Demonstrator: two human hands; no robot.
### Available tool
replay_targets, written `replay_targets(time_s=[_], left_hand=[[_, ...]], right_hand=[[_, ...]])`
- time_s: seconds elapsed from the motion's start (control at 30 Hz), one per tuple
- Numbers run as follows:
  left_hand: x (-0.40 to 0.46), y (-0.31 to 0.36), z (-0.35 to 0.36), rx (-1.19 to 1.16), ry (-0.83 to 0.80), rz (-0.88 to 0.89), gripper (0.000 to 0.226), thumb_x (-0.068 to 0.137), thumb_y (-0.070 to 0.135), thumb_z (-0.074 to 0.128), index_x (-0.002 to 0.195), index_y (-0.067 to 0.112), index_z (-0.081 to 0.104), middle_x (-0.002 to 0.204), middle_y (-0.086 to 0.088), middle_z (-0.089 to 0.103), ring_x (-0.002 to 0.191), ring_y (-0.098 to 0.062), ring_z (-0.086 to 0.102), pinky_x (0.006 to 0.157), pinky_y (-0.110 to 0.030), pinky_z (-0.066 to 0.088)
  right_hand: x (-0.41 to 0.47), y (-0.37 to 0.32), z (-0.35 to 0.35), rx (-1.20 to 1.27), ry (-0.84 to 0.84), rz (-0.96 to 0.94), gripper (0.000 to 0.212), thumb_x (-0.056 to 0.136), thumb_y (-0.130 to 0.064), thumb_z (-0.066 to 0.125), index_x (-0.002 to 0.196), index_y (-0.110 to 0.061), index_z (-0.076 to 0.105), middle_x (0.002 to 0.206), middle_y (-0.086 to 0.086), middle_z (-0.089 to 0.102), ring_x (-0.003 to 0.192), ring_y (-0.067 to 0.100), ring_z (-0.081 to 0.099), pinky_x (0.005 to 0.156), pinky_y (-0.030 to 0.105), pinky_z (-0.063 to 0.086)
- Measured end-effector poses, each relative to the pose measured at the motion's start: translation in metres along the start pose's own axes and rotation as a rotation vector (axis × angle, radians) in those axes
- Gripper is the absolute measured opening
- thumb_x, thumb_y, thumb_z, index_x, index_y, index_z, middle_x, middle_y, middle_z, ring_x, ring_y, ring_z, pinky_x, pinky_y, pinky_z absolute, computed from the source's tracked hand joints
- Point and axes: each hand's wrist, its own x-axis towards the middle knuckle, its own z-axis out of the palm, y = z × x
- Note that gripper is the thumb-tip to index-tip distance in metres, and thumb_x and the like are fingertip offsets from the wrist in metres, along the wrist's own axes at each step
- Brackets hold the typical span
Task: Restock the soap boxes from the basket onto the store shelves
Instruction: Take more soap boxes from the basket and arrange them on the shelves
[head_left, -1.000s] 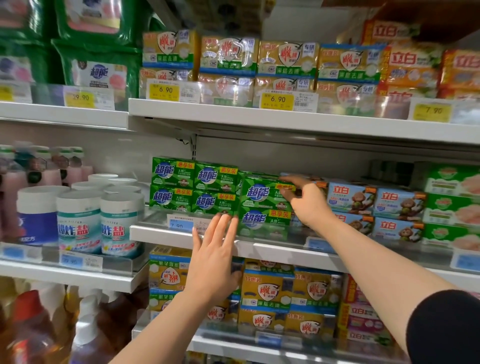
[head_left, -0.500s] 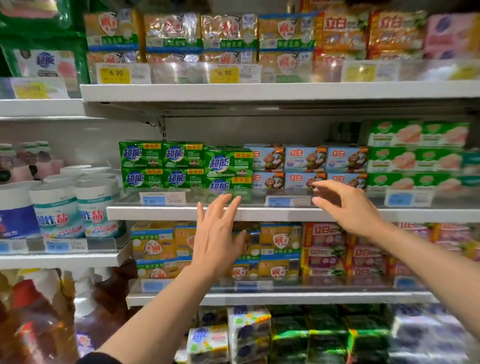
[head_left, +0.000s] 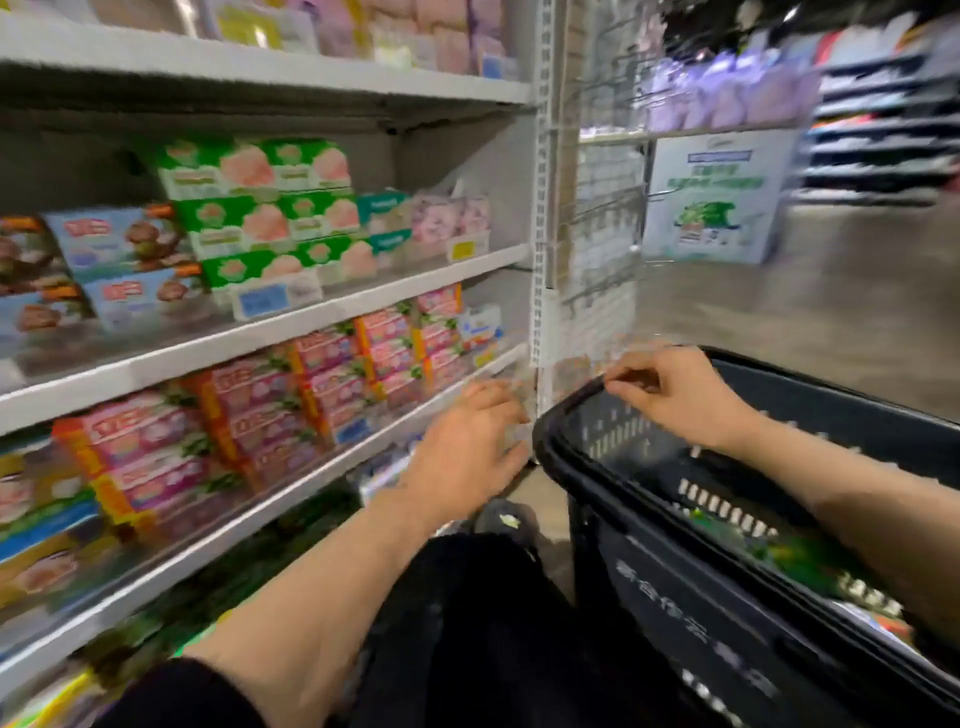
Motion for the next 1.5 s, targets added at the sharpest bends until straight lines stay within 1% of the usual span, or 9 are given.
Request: replay_targets(time_s=[0.1,0.27,0.33,0.6,0.7,0.97,1.2,1.4,1.5], left_hand=[[0.037,0.046,0.055,-0.149,-0.082,0.081,0.034,0.089,0.039,0.056,0.098,0.010,0.072,0.105,-0.005,0.068,0.121,-0.026,0.053,0.107,-0.020,0.027],[0.083,0.099,0.125,-0.271,-0.300,0.220,0.031,0.089,0.033,0.067,0.108,0.009,0.070,0.117,-0.010,0.063,0.138,-0.027,0.036,0.116,-0.024,0.012],[0.102,0.112,0.149,-0.275,-0.409,0.260,0.032,0.083,0.028,0.074,0.108,0.008,0.071,0.113,-0.012,0.064,0.132,-0.028,0.042,0.115,-0.022,0.008],[0.141,0.153,0.248,-0.062,-0.925,0.385,0.071,0.078,0.039,0.078,0.137,0.013,0.049,0.126,-0.015,0.053,0.130,-0.033,0.036,0.104,-0.042,0.038],[0.147,0.158,0.276,0.041,-1.042,0.427,0.079,0.076,0.038,0.080,0.142,0.012,0.044,0.134,-0.016,0.050,0.126,-0.032,0.044,0.104,-0.038,0.038],[0.154,0.138,0.326,0.095,-1.291,0.561,0.102,0.063,0.025,0.090,0.148,0.019,0.034,0.141,-0.008,0.038,0.130,-0.027,0.041,0.104,-0.034,0.038],[0.145,0.144,0.362,0.047,-1.575,0.690,0.091,0.070,0.006,0.084,0.147,0.018,0.037,0.155,-0.010,0.022,0.142,-0.028,0.024,0.111,-0.033,0.029],[0.140,0.120,0.375,0.106,-1.393,0.949,0.089,0.065,0.009,0.084,0.140,0.018,0.037,0.135,-0.006,0.040,0.124,-0.027,0.042,0.099,-0.039,0.038],[0.137,0.117,0.375,0.099,-1.314,0.928,0.088,0.068,0.020,0.083,0.141,0.021,0.035,0.137,-0.003,0.041,0.132,-0.025,0.039,0.115,-0.054,0.022]], right_hand=[[-0.047,0.060,-0.028,-0.094,0.024,0.155,0.006,0.085,-0.010,0.069,0.087,-0.009,0.074,0.078,0.002,0.071,0.071,0.018,0.066,0.070,0.027,0.048],[-0.117,0.128,-0.055,-0.144,-0.024,0.358,0.004,0.080,-0.010,0.075,0.083,-0.009,0.075,0.077,0.005,0.072,0.070,0.018,0.068,0.064,0.008,0.040],[-0.135,0.147,-0.061,-0.170,-0.100,0.410,0.010,0.078,-0.012,0.076,0.088,-0.008,0.075,0.081,0.004,0.072,0.073,0.014,0.063,0.063,0.012,0.036],[-0.159,0.208,-0.052,-0.177,-0.629,0.683,0.047,0.073,-0.022,0.081,0.115,-0.010,0.064,0.097,0.000,0.064,0.086,0.016,0.058,0.070,0.022,0.040],[-0.154,0.221,-0.039,-0.180,-0.698,0.760,0.052,0.071,-0.028,0.082,0.115,-0.007,0.063,0.110,0.007,0.067,0.097,0.024,0.061,0.073,0.026,0.044],[-0.172,0.243,0.000,-0.227,-1.003,0.951,0.057,0.075,-0.045,0.077,0.115,-0.009,0.061,0.096,0.001,0.055,0.086,0.019,0.054,0.074,0.027,0.046],[-0.190,0.254,0.022,-0.281,-1.075,1.010,0.053,0.077,-0.035,0.075,0.121,-0.014,0.056,0.100,0.001,0.059,0.090,0.018,0.058,0.082,0.026,0.049],[-0.194,0.253,0.027,-0.270,-0.991,0.992,0.049,0.085,-0.037,0.067,0.124,-0.010,0.056,0.119,0.007,0.062,0.106,0.023,0.059,0.087,0.026,0.045],[-0.186,0.254,0.020,-0.242,-0.945,1.022,0.052,0.078,-0.036,0.075,0.119,-0.012,0.054,0.121,0.006,0.059,0.106,0.023,0.057,0.084,0.026,0.044]])
